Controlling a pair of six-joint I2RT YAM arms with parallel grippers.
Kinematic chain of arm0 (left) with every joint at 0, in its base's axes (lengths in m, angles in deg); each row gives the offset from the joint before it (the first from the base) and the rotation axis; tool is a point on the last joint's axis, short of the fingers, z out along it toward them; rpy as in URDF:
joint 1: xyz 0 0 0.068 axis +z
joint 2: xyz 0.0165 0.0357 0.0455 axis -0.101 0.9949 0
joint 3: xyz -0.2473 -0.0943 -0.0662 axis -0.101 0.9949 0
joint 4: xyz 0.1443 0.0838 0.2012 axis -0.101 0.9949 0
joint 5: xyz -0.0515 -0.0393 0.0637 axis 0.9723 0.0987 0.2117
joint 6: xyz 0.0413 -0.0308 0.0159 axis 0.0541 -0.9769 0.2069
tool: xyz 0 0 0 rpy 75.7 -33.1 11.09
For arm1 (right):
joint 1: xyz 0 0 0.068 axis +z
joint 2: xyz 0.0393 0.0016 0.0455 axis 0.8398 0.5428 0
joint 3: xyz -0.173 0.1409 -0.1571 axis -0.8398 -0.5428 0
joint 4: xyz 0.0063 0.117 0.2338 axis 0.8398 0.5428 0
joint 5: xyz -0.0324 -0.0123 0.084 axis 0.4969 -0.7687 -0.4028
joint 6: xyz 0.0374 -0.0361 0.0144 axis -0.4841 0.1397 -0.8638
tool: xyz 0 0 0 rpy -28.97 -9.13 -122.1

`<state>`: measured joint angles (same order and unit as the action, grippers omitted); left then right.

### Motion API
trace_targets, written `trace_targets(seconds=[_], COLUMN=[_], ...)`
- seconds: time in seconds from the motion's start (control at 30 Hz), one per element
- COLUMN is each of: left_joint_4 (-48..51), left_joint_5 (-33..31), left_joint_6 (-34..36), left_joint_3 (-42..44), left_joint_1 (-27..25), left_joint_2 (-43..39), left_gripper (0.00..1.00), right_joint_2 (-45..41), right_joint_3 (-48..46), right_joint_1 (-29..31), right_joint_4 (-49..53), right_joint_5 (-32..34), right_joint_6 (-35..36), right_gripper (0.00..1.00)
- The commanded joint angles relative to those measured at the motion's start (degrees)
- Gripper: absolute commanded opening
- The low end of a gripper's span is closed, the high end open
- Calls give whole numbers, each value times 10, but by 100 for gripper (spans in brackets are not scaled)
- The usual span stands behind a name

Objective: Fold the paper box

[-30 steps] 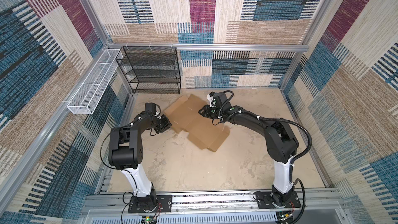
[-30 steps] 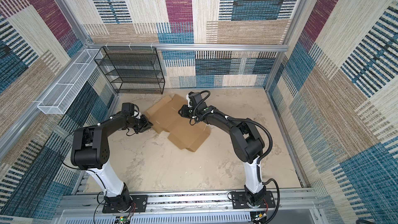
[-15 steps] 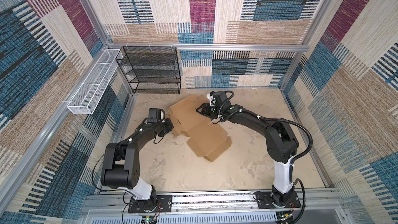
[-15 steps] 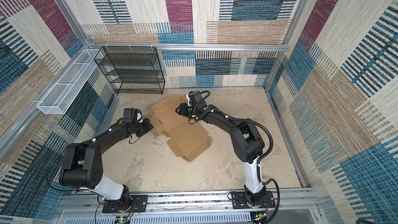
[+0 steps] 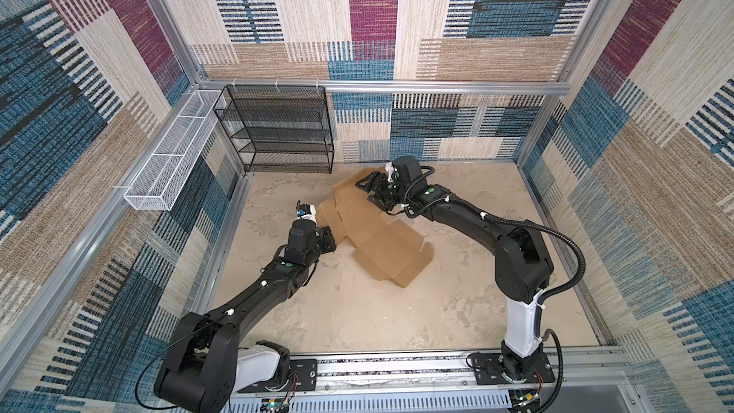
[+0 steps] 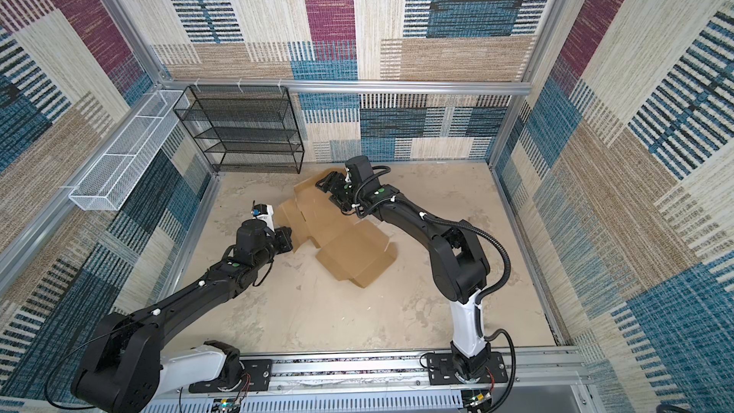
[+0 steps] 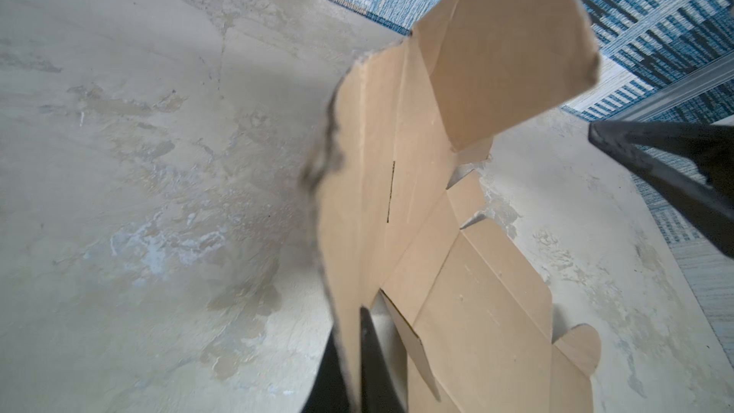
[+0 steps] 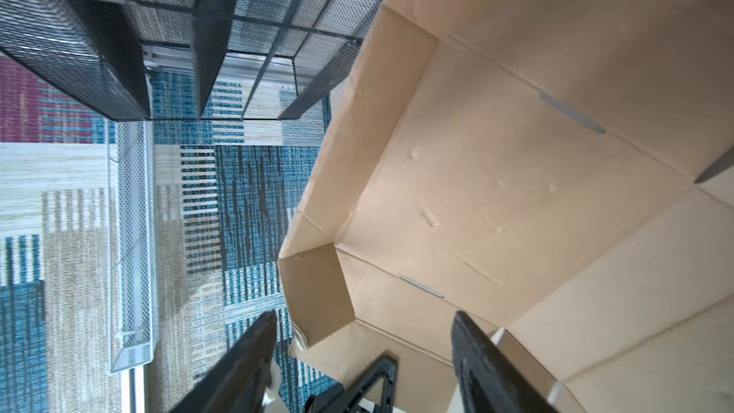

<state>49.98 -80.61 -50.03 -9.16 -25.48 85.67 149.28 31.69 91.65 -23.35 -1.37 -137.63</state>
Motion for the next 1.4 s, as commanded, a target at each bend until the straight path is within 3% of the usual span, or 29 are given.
trace_targets(seconds=[0.0,0.67,1.13,1.37], left_joint_4=[-42,-58,-74,-84], left_joint_5=[-19,-30,-39,-49], left_joint_6=[29,77,91,87], left_joint_3=[1,10,25,29], left_joint_1=[-9,-62,-75,-75], left_joint_2=[-4,-16,-22,-11], left_gripper=[0,0,0,0], right_joint_2=[-3,79,127,126], right_joint_3=[7,118,157,145], right_joint_1=[0,-17,-29,-29], right_joint_4=[-14,8,-2,-15], right_joint_5=[8,16,-8,-17], right_joint_6=[-30,-39,-31,-27], right_gripper=[71,64,40,21])
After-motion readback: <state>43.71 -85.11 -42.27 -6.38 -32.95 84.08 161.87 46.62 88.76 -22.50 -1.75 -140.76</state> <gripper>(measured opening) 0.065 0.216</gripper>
